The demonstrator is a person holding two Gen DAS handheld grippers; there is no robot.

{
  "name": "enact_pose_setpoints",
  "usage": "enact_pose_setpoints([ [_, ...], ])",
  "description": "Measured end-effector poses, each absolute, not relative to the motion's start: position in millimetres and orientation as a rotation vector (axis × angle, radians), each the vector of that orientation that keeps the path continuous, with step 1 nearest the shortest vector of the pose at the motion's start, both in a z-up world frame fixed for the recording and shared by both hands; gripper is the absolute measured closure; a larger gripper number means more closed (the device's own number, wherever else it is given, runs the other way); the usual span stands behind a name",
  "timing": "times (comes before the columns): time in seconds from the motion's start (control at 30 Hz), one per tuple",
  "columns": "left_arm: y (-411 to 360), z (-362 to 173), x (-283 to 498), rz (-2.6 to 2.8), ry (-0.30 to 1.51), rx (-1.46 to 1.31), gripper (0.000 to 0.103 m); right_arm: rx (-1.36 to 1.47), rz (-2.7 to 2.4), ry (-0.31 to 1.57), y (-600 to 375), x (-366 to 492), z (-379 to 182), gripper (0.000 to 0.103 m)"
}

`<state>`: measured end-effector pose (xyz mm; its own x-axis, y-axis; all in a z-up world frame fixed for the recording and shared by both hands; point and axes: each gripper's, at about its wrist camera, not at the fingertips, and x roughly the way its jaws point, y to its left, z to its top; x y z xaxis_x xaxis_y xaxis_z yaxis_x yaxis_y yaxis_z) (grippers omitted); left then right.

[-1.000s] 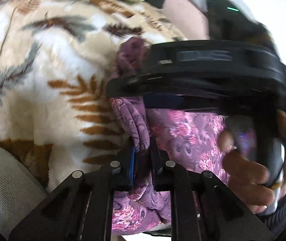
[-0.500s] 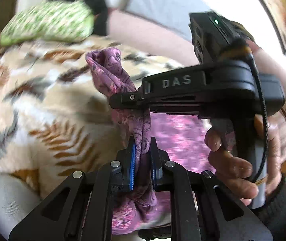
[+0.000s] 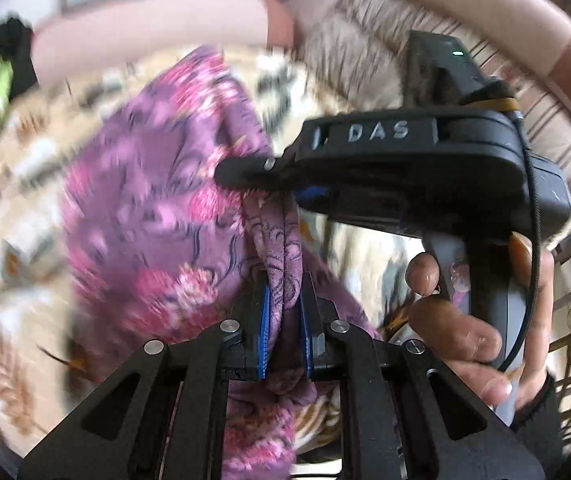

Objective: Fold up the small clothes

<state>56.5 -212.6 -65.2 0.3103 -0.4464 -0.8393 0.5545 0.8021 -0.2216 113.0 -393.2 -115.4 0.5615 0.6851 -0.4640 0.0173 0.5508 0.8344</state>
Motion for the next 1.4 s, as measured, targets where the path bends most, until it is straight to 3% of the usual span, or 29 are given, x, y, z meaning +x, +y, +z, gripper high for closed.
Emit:
enact_pose_setpoints([
  [0.1,-220,-98,66,-0.658,1.142,0.094,0.091,1.018,0.351,0.996,-409,115,-157,0.09],
  [0.27,-223,-96,66,-0.656,1.129,0.066,0.087,0.928,0.304,0.972,-411,124,-145,0.09],
  [0.37,-227,-91,61,-0.686,1.251,0.022,0.084,0.987,0.258,1.02,-417,126,-160,0.089],
  [0.43,-208,-85,57,-0.747,1.278,-0.045,0.077,1.006,0.221,1.012,-427,121,-161,0.089],
  [0.5,-182,-72,55,-0.741,1.249,-0.085,0.06,0.95,0.157,0.965,-435,111,-146,0.087],
  [0.53,-166,-66,55,-0.718,1.227,-0.102,0.055,0.905,0.115,0.927,-437,101,-135,0.08],
  [0.57,-142,-60,55,-0.675,1.189,-0.126,0.046,0.877,0.095,0.904,-436,95,-127,0.058],
  [0.63,-110,-59,57,-0.594,1.145,-0.159,0.038,0.835,0.085,0.831,-428,77,-111,0.034],
  [0.67,-92,-62,58,-0.544,1.137,-0.179,0.038,0.814,0.087,0.827,-421,73,-107,0.034],
  [0.8,-57,-88,56,-0.442,1.194,-0.278,0.038,0.671,0.072,0.93,-370,61,-114,0.036],
  [0.83,-54,-94,56,-0.433,1.208,-0.294,0.038,0.599,0.03,0.989,-357,60,-119,0.043],
  [0.9,-59,-99,53,-0.431,1.23,-0.292,0.038,0.478,-0.064,1.073,-345,61,-128,0.065],
  [0.93,-64,-102,54,-0.438,1.243,-0.28,0.038,0.445,-0.098,1.094,-347,57,-133,0.092],
  [1.2,-84,-120,60,-0.476,1.304,-0.238,0.038,0.599,-0.355,1.007,-400,22,-127,0.09],
  [1.3,-83,-114,67,-0.501,1.282,-0.252,0.038,0.65,-0.194,0.913,-399,19,-113,0.083],
  [1.37,-82,-112,77,-0.504,1.281,-0.277,0.038,0.616,-0.111,0.925,-390,33,-109,0.044],
  [1.4,-82,-111,87,-0.501,1.284,-0.297,0.038,0.615,-0.077,0.927,-387,45,-106,0.041],
])
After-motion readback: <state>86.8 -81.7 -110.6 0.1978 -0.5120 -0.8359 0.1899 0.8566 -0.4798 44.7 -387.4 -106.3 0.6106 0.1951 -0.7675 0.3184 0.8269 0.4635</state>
